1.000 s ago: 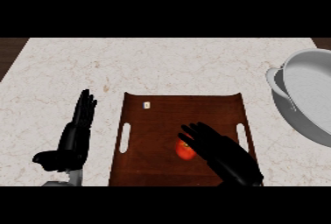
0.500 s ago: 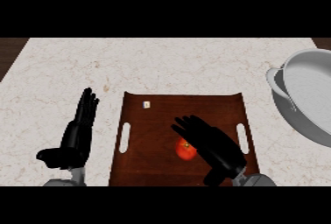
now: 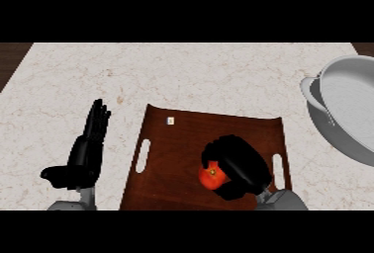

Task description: Pick the tomato from the tray and place it in the pot

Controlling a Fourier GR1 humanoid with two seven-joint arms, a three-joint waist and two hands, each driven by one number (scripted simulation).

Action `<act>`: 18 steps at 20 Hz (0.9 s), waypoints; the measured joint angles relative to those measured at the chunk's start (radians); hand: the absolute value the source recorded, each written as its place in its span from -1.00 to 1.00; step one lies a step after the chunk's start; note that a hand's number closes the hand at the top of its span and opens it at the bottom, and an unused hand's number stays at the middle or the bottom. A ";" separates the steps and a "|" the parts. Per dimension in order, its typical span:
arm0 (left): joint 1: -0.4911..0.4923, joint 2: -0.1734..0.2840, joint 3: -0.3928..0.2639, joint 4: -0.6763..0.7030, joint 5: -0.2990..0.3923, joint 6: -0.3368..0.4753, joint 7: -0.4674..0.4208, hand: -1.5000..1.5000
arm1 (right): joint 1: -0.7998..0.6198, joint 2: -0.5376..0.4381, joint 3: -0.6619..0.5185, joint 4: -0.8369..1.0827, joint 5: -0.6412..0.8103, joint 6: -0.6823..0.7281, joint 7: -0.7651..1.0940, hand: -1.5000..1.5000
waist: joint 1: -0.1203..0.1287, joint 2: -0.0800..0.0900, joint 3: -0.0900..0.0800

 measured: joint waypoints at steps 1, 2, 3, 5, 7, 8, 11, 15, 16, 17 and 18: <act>-0.001 0.000 0.006 -0.001 -0.001 -0.004 -0.002 0.00 | 0.001 0.002 -0.004 0.004 0.005 -0.012 -0.013 1.00 | 0.000 0.000 0.000; 0.013 0.001 0.003 -0.025 -0.008 -0.005 0.009 0.00 | 0.001 0.006 -0.007 0.007 0.011 -0.020 -0.020 1.00 | 0.000 0.000 0.000; 0.012 -0.002 0.000 -0.035 -0.015 -0.003 0.024 0.00 | 0.013 0.004 -0.009 0.004 0.012 -0.035 -0.035 1.00 | 0.000 -0.001 0.000; 0.018 0.008 0.015 -0.054 -0.006 -0.019 0.038 0.00 | 0.027 0.003 -0.009 -0.038 0.017 -0.030 -0.035 1.00 | 0.000 0.000 0.001; 0.020 -0.006 0.010 -0.046 -0.015 -0.012 0.031 0.00 | 0.016 0.017 -0.027 -0.029 0.033 -0.049 -0.015 1.00 | 0.000 0.000 0.001; 0.019 -0.004 0.013 -0.050 -0.012 -0.013 0.035 0.00 | -0.003 0.029 -0.054 -0.014 0.041 -0.043 0.028 1.00 | 0.001 0.001 0.001; 0.014 -0.001 0.016 -0.045 -0.009 -0.021 0.027 0.00 | -0.054 0.059 -0.165 0.062 0.073 -0.022 0.209 1.00 | 0.006 0.008 -0.001; 0.005 -0.002 0.009 -0.039 -0.012 -0.028 0.021 0.00 | -0.172 0.079 -0.294 0.156 0.121 0.011 0.485 1.00 | 0.023 0.013 -0.002; 0.002 0.001 0.013 -0.036 -0.008 -0.033 0.020 0.00 | -0.217 0.082 -0.316 0.179 0.134 0.006 0.546 1.00 | 0.027 0.013 -0.002; 0.007 0.000 0.008 -0.047 -0.008 -0.033 0.029 0.00 | -0.264 0.083 -0.331 0.203 0.142 0.000 0.606 1.00 | 0.033 0.012 -0.001; -0.007 -0.003 0.007 -0.043 -0.010 -0.031 0.034 0.00 | -0.312 0.085 -0.337 0.231 0.153 -0.010 0.659 1.00 | 0.034 0.012 -0.001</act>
